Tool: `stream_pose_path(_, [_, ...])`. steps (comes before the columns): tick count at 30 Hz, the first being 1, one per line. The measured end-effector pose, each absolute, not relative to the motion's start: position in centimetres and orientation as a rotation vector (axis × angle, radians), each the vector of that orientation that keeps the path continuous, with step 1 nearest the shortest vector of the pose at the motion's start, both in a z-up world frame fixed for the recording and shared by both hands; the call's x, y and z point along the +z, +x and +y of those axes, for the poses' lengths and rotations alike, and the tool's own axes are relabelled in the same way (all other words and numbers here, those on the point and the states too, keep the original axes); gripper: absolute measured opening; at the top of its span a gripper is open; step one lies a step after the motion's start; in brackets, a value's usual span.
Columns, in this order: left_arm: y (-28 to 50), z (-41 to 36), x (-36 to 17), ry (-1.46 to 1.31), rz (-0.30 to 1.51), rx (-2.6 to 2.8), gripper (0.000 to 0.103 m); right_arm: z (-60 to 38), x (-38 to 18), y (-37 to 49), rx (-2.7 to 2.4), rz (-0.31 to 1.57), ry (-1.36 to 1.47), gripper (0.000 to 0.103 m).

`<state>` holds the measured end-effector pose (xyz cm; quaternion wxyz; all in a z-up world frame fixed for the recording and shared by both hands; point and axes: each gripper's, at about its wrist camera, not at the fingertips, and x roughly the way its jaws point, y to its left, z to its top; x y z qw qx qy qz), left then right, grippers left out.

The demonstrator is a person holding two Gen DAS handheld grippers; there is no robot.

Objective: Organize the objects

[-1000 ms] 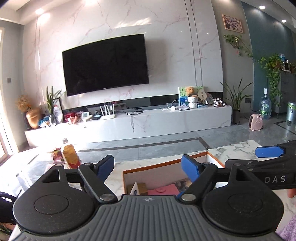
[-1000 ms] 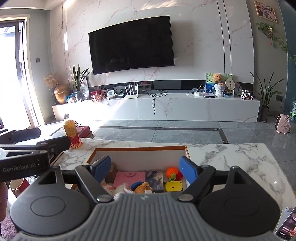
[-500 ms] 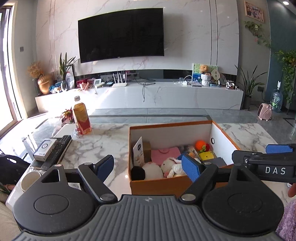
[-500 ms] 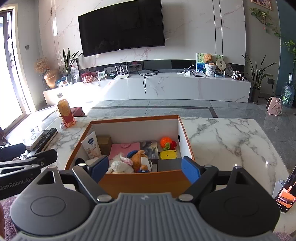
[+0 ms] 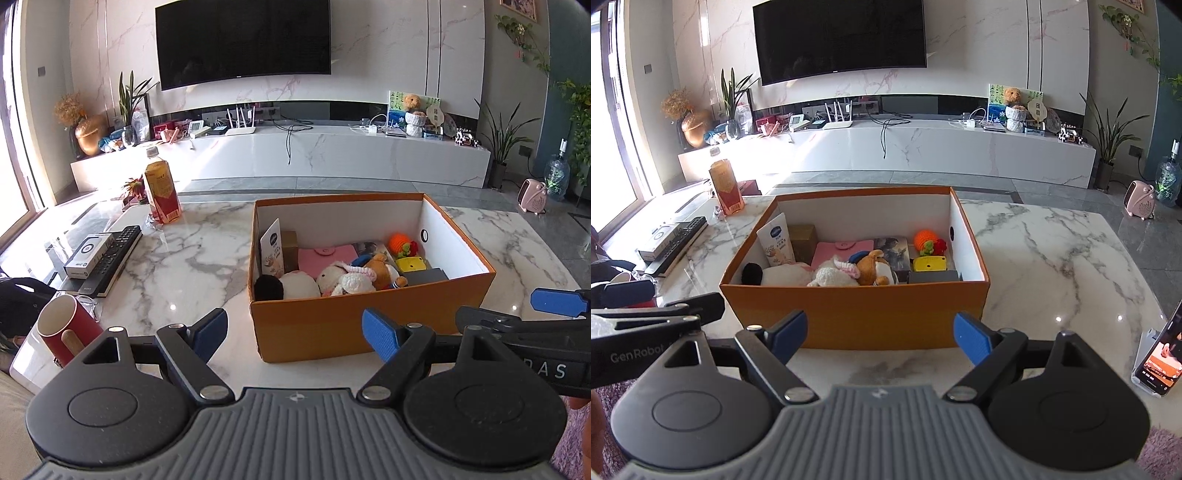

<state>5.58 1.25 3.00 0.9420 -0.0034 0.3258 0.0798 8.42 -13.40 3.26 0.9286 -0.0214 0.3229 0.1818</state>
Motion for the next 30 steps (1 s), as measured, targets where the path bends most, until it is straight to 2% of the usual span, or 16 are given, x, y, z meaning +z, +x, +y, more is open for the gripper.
stream_pose_path(30, [5.39,1.02,3.28,0.023,0.668,0.158,0.090,-13.38,3.28,7.59,0.355,0.654,-0.072,0.087])
